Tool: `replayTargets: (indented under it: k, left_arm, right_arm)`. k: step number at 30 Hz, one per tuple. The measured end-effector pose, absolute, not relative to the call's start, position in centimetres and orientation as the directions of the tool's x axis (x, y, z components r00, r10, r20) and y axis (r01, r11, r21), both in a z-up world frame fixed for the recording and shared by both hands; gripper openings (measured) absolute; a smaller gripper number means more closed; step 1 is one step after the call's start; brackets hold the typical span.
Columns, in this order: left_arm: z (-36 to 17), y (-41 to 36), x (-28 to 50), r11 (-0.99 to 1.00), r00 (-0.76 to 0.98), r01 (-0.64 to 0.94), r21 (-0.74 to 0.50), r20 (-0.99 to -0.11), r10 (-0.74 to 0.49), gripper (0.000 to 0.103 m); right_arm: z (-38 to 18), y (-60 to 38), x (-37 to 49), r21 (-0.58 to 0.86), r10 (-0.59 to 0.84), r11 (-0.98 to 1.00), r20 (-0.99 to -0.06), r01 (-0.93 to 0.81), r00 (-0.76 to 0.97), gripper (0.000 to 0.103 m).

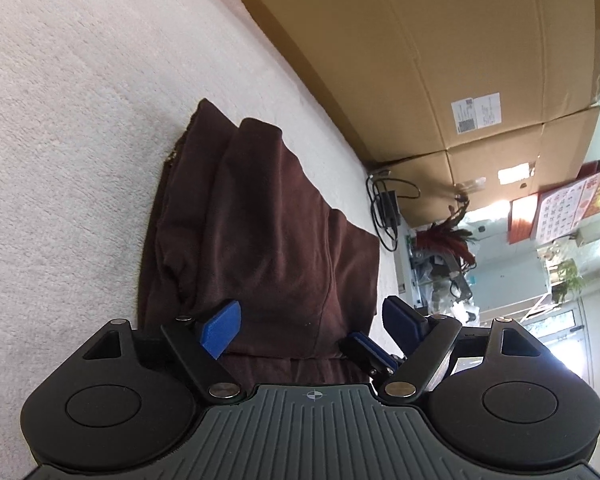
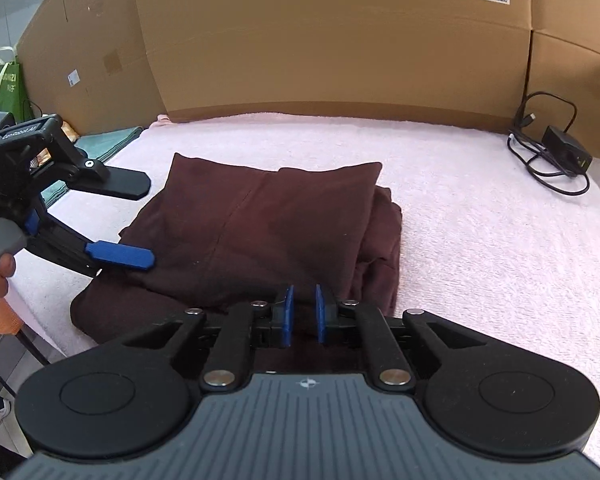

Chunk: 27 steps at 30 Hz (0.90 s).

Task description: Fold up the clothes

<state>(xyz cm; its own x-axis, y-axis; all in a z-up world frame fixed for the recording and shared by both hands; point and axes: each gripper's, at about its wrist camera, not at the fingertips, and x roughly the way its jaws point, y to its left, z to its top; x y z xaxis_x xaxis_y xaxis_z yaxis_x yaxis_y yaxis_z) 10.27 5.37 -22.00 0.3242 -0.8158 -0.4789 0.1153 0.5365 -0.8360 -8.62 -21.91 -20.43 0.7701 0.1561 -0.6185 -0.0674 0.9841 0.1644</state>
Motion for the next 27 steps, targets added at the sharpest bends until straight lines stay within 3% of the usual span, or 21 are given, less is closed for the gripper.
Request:
replayTargets:
  k: [7,11,14,19,23,25,27]
  left_arm:
    - [-17.3,4.5,12.3,0.549,0.346,0.263,-0.794,-0.453,-0.822,0.093]
    - [-18.5,2.2,14.6,0.625,0.323,0.270,-0.733,-0.542,-0.776,0.093]
    - [-19.5,1.6,15.3,0.668,0.320,0.283,-0.688,-0.589,-0.742,0.093]
    - [-19.6,1.8,15.7,0.757,0.360,0.305,-0.578,-0.666,-0.653,0.093]
    - [-19.6,1.1,15.1,0.762,0.361,0.383,-0.523,-0.674,-0.644,0.095]
    - [-19.5,0.3,14.8,0.762,0.359,0.427,-0.487,-0.682,-0.637,0.103]
    - [-19.5,-0.8,14.5,0.780,0.367,0.449,-0.435,-0.706,-0.606,0.103]
  right_arm:
    - [-17.6,-22.8,-7.9,0.326,0.223,0.945,-0.555,-0.037,0.802,0.019]
    - [-17.6,-22.8,-4.3,0.356,0.250,0.933,-0.541,-0.050,0.803,0.021]
    - [-18.5,-23.3,-2.3,0.361,0.261,0.931,-0.566,-0.050,0.782,0.035]
    - [-19.3,-24.5,-1.8,0.316,0.216,0.949,-0.584,-0.026,0.782,0.035]
    - [-19.6,-24.8,-2.1,0.335,0.213,0.942,-0.586,-0.006,0.782,0.036]
    - [-19.7,-24.4,-2.3,0.305,0.207,0.952,-0.589,-0.022,0.781,0.042]
    - [-19.7,-24.0,-2.5,0.283,0.203,0.959,-0.590,-0.036,0.781,0.049]
